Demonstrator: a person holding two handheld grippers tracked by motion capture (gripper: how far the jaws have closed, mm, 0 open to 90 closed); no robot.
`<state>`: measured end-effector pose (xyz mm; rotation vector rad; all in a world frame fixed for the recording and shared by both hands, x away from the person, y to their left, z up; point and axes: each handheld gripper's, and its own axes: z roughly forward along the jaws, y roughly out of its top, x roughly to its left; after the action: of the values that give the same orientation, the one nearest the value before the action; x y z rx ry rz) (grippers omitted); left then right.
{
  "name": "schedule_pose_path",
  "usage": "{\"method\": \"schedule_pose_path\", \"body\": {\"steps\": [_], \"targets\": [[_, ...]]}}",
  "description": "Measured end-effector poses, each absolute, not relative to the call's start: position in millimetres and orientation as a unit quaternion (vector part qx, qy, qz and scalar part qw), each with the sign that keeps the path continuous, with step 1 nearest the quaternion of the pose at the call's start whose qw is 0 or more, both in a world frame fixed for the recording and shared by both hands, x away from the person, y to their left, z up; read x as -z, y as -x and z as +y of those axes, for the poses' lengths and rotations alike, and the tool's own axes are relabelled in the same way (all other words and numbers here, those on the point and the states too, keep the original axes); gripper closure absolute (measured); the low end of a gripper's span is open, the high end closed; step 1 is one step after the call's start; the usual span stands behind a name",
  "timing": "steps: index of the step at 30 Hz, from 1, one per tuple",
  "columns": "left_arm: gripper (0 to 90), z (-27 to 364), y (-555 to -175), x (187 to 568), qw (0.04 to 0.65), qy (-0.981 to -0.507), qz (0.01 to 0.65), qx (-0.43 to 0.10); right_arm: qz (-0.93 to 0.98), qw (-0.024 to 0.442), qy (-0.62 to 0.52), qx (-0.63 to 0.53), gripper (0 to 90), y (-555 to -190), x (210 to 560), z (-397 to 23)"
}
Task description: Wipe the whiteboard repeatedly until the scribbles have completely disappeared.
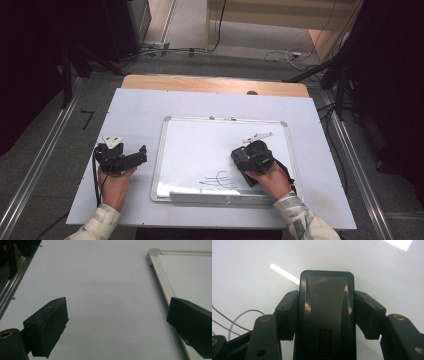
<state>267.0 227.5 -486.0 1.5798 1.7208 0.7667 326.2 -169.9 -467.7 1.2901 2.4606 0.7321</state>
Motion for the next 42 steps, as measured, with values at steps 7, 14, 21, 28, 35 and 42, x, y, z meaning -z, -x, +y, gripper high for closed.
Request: {"method": "schedule_pose_path", "body": {"steps": [7,14,21,28,35,42], "targets": [[4.1,227,-268,486,0.334,-0.607,0.659,-0.293,0.848,0.151,-0.445,-0.245,38.7,-321,468,-169],[4.1,223,-269,487,0.332,-0.611,0.656,-0.292,0.857,0.149,-0.427,-0.248,38.8,-316,468,-150],[4.1,224,-269,487,0.33,-0.612,0.656,-0.293,0.868,0.144,-0.404,-0.251,38.8,-314,469,-126],[4.1,223,-270,487,0.331,-0.612,0.656,-0.292,0.872,0.137,-0.397,-0.253,38.8,-313,469,-111],[4.2,223,-270,487,0.33,-0.612,0.657,-0.292,0.878,0.132,-0.383,-0.253,38.8,-310,469,-95],[4.2,223,-270,487,0.33,-0.612,0.656,-0.292,0.882,0.129,-0.375,-0.253,38.8,-308,469,-83]]}}
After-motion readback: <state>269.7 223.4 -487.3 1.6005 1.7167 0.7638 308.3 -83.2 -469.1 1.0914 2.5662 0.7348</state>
